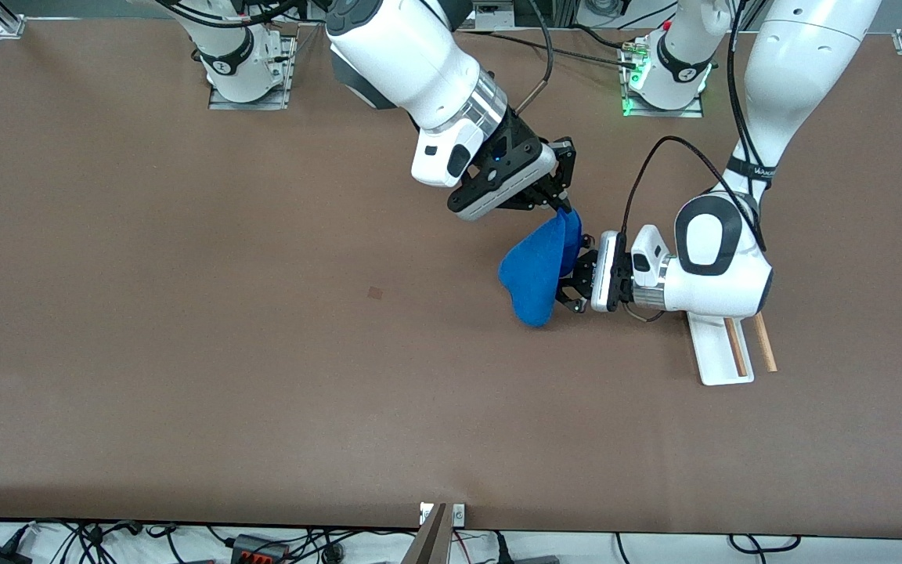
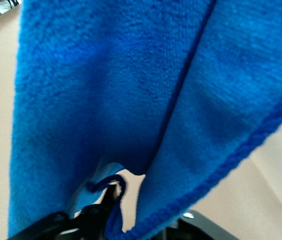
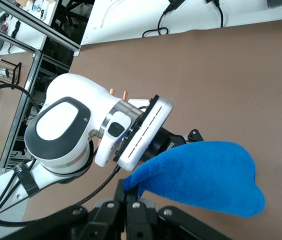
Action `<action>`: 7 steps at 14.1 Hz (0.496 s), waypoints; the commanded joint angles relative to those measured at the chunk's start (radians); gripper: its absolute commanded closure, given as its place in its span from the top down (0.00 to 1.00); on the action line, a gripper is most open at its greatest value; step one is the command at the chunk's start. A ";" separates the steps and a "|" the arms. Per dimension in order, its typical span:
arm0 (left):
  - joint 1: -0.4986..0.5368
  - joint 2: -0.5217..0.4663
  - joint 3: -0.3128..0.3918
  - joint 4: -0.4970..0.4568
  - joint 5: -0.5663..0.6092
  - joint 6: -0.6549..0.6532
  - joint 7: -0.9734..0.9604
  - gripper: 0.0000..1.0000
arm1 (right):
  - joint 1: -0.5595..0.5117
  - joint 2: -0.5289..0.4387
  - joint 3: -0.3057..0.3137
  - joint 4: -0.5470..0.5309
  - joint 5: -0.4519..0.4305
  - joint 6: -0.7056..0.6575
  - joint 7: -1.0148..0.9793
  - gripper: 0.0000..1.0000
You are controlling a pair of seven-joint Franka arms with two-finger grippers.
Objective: Pass towel and hang on rack
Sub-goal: 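Grasp the towel with the left gripper beside the right gripper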
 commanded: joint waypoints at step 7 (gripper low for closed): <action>0.024 -0.008 0.023 0.081 0.185 -0.036 -0.206 0.00 | -0.011 0.000 -0.005 -0.029 -0.019 -0.005 0.010 1.00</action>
